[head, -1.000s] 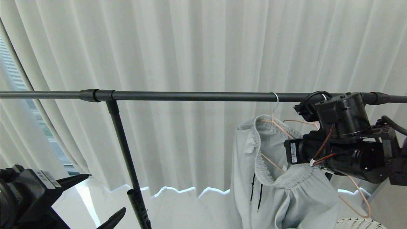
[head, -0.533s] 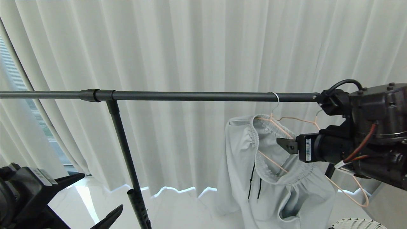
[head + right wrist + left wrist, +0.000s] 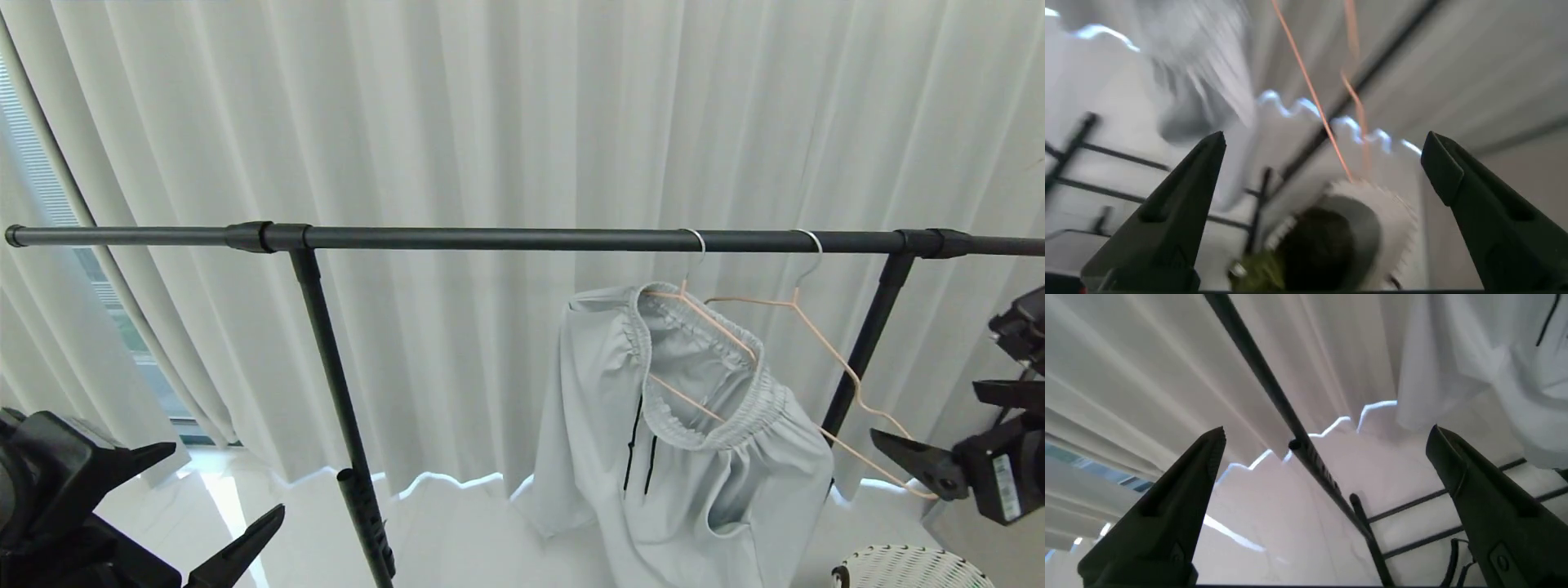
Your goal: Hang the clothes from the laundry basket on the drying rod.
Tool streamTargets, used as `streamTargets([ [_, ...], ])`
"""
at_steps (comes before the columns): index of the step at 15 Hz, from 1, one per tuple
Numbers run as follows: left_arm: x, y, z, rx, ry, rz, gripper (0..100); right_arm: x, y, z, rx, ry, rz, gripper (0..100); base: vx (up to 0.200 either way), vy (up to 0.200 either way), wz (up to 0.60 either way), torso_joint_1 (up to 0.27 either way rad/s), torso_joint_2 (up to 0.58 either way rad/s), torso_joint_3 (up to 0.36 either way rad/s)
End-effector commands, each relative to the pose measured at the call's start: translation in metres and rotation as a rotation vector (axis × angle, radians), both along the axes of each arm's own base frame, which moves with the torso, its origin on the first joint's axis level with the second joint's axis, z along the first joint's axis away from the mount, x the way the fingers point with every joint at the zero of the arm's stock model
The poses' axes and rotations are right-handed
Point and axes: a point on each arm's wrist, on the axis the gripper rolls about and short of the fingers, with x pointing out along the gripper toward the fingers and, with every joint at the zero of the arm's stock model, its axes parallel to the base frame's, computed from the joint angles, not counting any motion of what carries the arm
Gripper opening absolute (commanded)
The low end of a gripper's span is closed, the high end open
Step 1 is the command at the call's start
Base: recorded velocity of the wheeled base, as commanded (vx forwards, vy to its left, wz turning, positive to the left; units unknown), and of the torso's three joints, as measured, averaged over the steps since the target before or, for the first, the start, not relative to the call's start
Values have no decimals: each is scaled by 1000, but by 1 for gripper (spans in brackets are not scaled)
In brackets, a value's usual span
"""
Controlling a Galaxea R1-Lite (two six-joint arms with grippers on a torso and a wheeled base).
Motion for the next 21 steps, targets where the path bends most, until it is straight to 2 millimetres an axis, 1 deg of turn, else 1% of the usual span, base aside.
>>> streamTargets([
  [1,-4,4,-5,2,5,24,100,-17,-23,-5,-32,-31,-60,100,-200,0,0,-22,-2,7],
  [3,-10,6,-10,4,5,34,100,-21,-35,-16,-119,-17,-108,100,-200,0,0,-5,7,0],
  [5,-11,10,-14,5,14,67,100,-26,-45,-27,-183,3,-157,100,-200,0,0,5,0,-2],
  [10,-11,18,-18,2,27,161,100,-35,-57,-46,-209,50,-241,100,-200,0,0,0,0,4],
  [13,-15,18,-21,0,27,160,100,-35,-58,-49,-213,62,-256,100,0,0,0,0,0,0],
  [19,-15,19,-20,-2,20,165,100,-32,-60,-51,-238,85,-271,100,0,0,0,0,0,0],
  [21,-14,18,-20,-1,26,165,100,-30,-60,-51,-241,90,-271,100,0,0,0,-97,234,136],
])
